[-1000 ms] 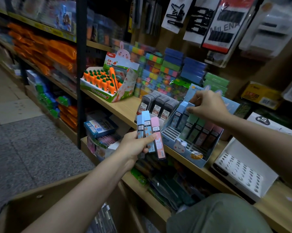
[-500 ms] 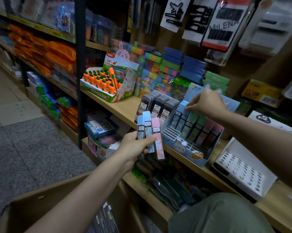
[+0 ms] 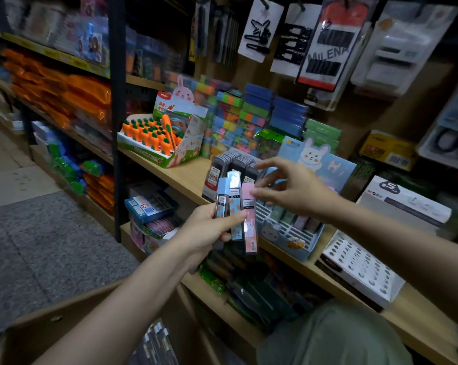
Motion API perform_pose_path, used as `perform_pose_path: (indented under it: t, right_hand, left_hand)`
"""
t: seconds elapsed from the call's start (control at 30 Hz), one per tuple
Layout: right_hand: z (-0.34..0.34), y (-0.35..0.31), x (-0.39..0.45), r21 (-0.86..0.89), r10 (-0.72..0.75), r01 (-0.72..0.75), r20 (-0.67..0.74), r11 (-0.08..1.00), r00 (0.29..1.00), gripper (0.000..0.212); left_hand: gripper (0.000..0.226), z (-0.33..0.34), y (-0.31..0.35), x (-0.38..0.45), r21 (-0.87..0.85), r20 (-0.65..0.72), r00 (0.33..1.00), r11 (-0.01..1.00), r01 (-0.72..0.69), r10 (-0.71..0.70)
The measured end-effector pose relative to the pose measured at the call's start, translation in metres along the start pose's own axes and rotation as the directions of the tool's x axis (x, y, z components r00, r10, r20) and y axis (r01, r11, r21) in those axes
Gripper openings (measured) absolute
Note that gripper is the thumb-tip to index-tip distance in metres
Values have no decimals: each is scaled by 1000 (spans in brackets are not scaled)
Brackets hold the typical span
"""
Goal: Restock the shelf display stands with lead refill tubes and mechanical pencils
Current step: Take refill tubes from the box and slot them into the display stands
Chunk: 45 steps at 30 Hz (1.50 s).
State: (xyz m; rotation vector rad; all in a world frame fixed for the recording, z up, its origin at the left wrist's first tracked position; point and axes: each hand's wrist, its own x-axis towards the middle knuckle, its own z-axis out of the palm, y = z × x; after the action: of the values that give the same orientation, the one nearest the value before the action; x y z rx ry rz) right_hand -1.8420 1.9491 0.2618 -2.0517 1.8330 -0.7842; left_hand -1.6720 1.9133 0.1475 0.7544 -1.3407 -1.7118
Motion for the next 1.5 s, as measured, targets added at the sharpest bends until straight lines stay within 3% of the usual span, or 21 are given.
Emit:
perform_pose_path:
  t: [0.17,0.3,0.43,0.6,0.87,1.33,1.5]
  right_hand:
    - [-10,-1,-18,134,17,-21,34,991,999,36]
    - [-56,16,-35,141,20,15,-248,990,968,32]
    - [-81,50,-62,-188,-62,-28,-459,982,886,32]
    - [-60,82,-72,-192,-98,-6,-526,981,845,30]
    - [-37,103,-56,-201,-84,-15,-476,979,875,29]
    - [-33,113,-50,-174,-30,-59,-470,983,882,28]
    - [-23,112,-48,-319,-82,-89,-485,943,871,29]
  left_hand:
    - [9,12,4,-4,-5,51,998,1000,-24,24]
    - [15,10,2,-4,-7,-79,997,1000,-1,0]
    - [17,13,-1,-7,40,-89,995,998,-41,45]
    - [20,23,-6,-10,99,-68,998,995,-8,15]
    - [12,17,-11,-10,150,-93,994,986,77,-64]
    - [17,22,-15,-11,115,-72,997,993,26,-18]
    - [18,18,-17,-11,142,-63,998,990,10,-1]
